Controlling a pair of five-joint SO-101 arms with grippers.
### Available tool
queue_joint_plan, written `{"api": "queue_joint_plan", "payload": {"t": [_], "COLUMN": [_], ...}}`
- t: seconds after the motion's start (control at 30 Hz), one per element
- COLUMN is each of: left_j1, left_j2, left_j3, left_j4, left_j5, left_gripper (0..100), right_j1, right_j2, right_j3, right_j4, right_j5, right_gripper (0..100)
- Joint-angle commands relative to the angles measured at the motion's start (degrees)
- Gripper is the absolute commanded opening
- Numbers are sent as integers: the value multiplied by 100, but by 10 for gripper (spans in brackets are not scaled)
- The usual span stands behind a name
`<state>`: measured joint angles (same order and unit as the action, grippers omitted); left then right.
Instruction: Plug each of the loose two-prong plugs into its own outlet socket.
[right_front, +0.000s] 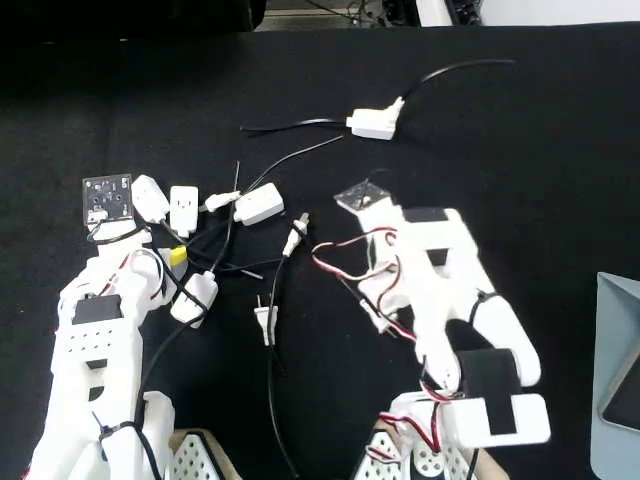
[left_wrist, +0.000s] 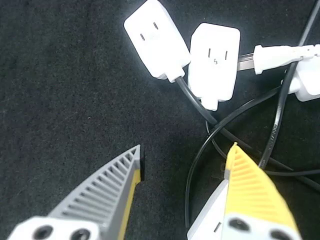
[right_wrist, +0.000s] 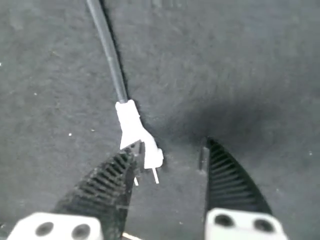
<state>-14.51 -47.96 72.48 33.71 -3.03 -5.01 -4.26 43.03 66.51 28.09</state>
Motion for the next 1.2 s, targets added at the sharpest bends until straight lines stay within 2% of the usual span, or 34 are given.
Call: {"api": "queue_joint_plan", "payload": {"t": [0.0,0.13,0.37,0.5,0.8,1.17], "left_j1": [-66,-66,-66,-66,-66,-66], "left_j2": [-97,-97,-97,-97,-97,-97], "left_j3": [-57,-57,-57,-57,-57,-57], "left_j4": [-97,-97,-97,-97,-97,-97], "left_j5": [18,18,18,18,18,18], "left_gripper": [267,267,267,267,267,267], "right_j1": [-571,-914,-923,-923,-958,-1125], "right_j2": [84,127,136,92,110,136], "right_j3": [-31,-31,40,31,-57,338], "right_j4": [185,387,378,369,-26,-18], "right_j5": [-431,-695,-668,-651,-642,-642], "right_gripper": [129,120,109,8,11,13]}}
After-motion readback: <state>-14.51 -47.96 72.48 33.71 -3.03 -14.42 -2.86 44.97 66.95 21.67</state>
